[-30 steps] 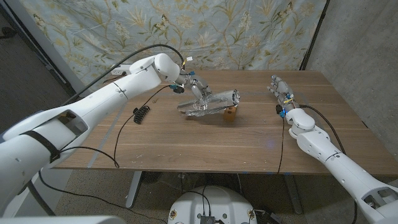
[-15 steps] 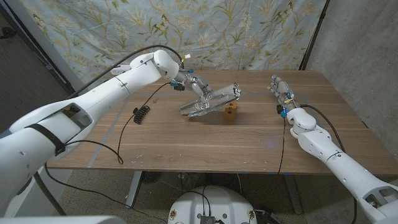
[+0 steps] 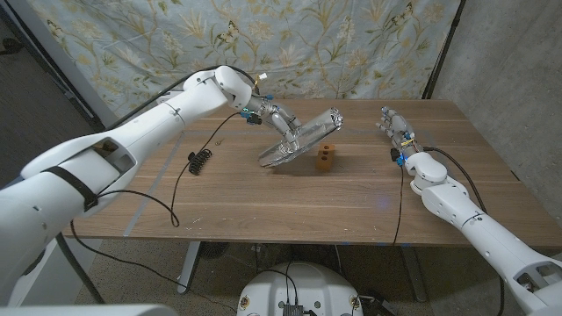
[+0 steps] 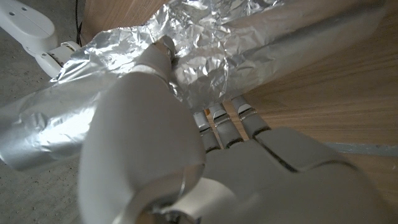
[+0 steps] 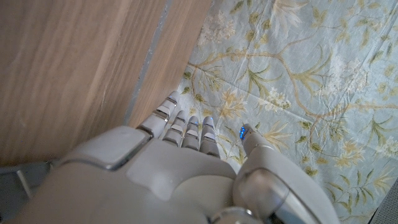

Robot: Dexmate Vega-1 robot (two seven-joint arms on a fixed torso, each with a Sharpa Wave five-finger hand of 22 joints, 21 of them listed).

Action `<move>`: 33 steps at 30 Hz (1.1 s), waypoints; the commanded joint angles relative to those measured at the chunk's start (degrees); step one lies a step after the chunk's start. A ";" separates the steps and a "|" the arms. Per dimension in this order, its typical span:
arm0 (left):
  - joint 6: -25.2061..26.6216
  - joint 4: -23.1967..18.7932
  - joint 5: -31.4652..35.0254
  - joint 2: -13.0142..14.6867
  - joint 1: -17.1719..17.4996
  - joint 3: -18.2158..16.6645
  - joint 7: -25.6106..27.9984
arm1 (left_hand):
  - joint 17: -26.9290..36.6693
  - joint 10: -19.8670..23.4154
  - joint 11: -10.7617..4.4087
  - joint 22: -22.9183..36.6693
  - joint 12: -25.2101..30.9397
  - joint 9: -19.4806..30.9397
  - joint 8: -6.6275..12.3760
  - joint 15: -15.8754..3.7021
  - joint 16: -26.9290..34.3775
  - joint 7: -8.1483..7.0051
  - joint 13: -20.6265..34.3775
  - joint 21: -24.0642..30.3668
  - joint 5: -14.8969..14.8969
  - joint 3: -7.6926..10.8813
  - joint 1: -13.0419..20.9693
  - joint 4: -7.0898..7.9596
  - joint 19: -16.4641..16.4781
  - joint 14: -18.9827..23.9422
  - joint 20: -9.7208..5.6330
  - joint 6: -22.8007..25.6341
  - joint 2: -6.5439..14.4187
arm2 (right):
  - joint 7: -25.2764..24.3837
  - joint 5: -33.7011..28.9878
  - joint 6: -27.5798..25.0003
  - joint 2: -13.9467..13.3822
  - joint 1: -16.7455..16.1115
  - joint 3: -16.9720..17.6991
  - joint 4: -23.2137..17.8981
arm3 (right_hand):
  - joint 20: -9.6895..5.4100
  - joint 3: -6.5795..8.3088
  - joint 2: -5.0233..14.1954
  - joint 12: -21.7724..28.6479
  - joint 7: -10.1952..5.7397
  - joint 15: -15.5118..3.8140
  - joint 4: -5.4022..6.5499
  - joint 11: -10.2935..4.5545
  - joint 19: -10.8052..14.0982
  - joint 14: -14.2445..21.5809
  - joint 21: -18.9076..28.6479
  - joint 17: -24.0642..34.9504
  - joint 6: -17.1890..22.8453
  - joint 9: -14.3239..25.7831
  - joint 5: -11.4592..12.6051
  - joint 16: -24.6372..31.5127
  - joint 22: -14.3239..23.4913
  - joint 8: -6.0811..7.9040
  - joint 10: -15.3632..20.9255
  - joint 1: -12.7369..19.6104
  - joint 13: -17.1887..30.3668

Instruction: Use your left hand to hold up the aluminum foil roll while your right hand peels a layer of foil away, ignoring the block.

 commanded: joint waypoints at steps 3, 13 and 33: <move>-1.44 4.65 -6.43 -0.79 -0.97 -0.23 -2.35 | 1.43 11.27 1.41 0.29 4.91 1.26 6.27 -0.05 4.43 4.51 10.98 0.67 0.55 0.36 -3.04 0.27 0.31 2.83 0.10 4.83 5.03 | 0.61 -0.06 -0.39 0.30 0.68 -0.79 0.76 | -3.16 0.08 1.11 0.23 0.07 -0.98 -0.18 -0.06 -0.27 -0.34 0.22 0.13 0.46 0.21 0.26 0.48 0.16 0.27 -0.46 0.94 0.11; -3.51 7.76 -9.75 -1.24 0.31 -2.09 -1.35 | 1.67 11.87 1.29 0.47 4.65 1.28 6.34 -0.14 4.79 4.38 10.94 1.07 1.05 0.42 -3.14 0.18 0.53 3.17 0.08 5.10 4.97 | 1.21 -0.72 -0.75 0.26 1.71 -1.52 1.27 | -3.13 0.12 1.13 0.21 0.01 -0.99 -0.19 -0.08 -0.27 -0.36 0.22 0.12 0.48 0.22 0.26 0.49 0.16 0.26 -0.56 0.98 0.11; -5.37 14.10 -19.20 -3.11 5.79 -7.73 2.40 | 2.05 12.38 1.28 0.78 4.61 1.22 6.46 -0.35 5.19 4.60 11.90 1.79 2.05 0.73 -3.33 0.16 0.87 3.54 -0.22 5.77 5.18 | 1.00 -2.08 -0.64 -0.69 2.47 -1.51 0.72 | -3.09 0.14 1.10 0.23 -0.03 -0.96 -0.17 -0.15 -0.32 -0.34 0.21 0.12 0.51 0.22 0.25 0.52 0.16 0.24 -0.54 1.02 0.11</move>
